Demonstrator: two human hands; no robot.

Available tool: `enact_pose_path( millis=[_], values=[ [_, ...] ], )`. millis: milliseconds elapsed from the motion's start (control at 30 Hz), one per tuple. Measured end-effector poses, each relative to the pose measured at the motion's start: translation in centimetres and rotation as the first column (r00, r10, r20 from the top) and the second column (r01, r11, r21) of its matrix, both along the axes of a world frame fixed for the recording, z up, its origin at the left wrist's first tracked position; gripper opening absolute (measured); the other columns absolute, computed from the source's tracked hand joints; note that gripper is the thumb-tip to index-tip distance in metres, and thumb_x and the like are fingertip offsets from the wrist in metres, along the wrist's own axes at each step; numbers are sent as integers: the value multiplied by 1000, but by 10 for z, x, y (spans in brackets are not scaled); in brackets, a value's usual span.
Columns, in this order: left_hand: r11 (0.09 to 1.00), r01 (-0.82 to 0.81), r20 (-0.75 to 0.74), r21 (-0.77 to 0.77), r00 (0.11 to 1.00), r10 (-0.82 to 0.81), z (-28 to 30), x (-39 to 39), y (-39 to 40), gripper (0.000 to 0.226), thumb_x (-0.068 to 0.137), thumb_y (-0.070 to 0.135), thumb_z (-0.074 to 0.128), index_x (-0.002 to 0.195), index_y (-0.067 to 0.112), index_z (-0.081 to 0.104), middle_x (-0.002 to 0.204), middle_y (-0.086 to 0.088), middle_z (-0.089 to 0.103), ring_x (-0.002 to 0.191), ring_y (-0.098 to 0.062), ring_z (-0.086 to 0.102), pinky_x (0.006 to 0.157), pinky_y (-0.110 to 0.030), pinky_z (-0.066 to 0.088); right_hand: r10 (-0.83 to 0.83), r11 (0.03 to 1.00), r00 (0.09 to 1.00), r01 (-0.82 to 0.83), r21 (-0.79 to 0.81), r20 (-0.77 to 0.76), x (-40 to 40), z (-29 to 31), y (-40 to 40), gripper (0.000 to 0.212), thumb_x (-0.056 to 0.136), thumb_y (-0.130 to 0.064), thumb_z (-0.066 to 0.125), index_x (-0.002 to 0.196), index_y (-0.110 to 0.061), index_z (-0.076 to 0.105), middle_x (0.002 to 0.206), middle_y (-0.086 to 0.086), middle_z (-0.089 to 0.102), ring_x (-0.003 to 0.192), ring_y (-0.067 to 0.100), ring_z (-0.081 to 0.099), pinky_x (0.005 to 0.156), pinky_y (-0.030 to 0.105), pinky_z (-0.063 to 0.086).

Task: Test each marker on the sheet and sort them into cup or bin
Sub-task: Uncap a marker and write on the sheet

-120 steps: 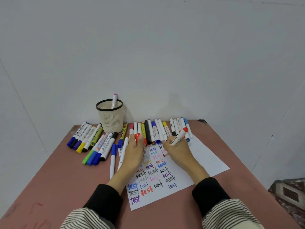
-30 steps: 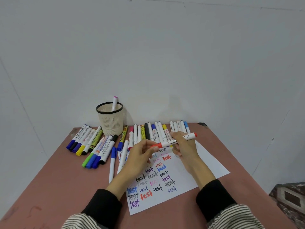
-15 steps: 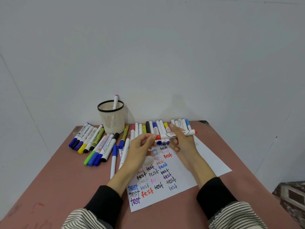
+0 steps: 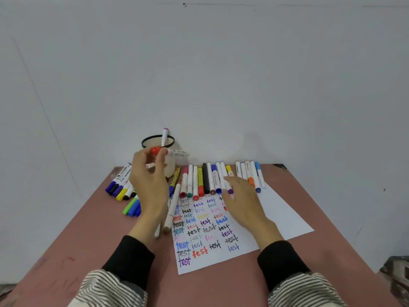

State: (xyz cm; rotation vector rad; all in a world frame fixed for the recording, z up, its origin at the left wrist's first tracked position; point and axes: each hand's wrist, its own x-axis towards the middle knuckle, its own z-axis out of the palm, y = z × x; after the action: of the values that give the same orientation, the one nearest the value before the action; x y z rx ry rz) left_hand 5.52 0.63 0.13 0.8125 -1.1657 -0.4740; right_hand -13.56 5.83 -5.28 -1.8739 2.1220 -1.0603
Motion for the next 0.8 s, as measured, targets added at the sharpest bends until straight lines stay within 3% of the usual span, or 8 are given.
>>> enact_pose_path(
  millis=[100,200,267,333,467,633,733,800],
  values=[
    [990,-121,-6,-78,993,121,16,16,-19,10,95,26,61,105,24,62,103,2,61,93,-12,61,76,-38,58,36,998,997,-32,57,-75,-1,-3,-1,48,102,-24,44,149,-16,34,156,1,31,145,14,20,117,28,13],
    [984,-169,30,-59,985,171,28,26,-42,13,95,22,60,107,22,64,106,1,59,89,-1,57,77,-25,55,63,992,992,-50,117,-105,-2,-6,-4,52,103,-24,41,152,-18,26,161,-1,18,149,12,6,119,31,0],
    [983,-182,125,-15,975,182,31,29,-57,16,96,20,59,110,15,65,108,-2,60,91,-6,56,75,-10,48,77,988,990,-59,144,-121,-3,-7,-5,53,103,-24,40,153,-19,24,161,-2,16,150,11,3,119,33,-4],
    [976,-207,249,64,951,185,31,31,-70,22,97,22,57,114,10,65,109,-3,60,93,-10,54,74,-5,40,81,986,988,-60,155,-134,-3,-8,-6,53,103,-25,39,153,-19,23,161,-2,17,150,11,2,120,34,-5],
    [960,-195,414,200,905,98,28,34,-86,29,97,26,57,119,10,64,113,-6,65,96,-14,55,84,-25,42,83,985,985,-57,164,-153,-3,-8,-7,53,103,-24,38,153,-19,23,162,-1,17,150,12,2,121,37,-4],
    [968,-125,374,218,927,35,20,28,-68,35,96,22,58,129,14,52,102,2,60,93,-12,55,74,-15,40,87,983,984,-58,176,-158,-4,-9,-7,54,103,-25,38,154,-19,22,162,0,16,150,13,2,121,38,-4],
    [979,-88,411,182,912,6,-2,20,-48,20,97,20,55,117,17,55,105,5,59,93,-12,57,70,-16,42,92,982,984,-65,176,-150,-5,-10,-7,54,103,-24,38,154,-18,22,162,0,16,150,13,3,121,38,-5],
    [968,-138,578,208,816,-8,-21,16,-39,14,96,29,54,106,20,59,107,5,58,96,-13,56,73,-27,46,93,982,985,-67,178,-146,-5,-10,-7,54,103,-24,38,154,-18,21,162,0,16,150,13,3,121,38,-4]
  ],
)
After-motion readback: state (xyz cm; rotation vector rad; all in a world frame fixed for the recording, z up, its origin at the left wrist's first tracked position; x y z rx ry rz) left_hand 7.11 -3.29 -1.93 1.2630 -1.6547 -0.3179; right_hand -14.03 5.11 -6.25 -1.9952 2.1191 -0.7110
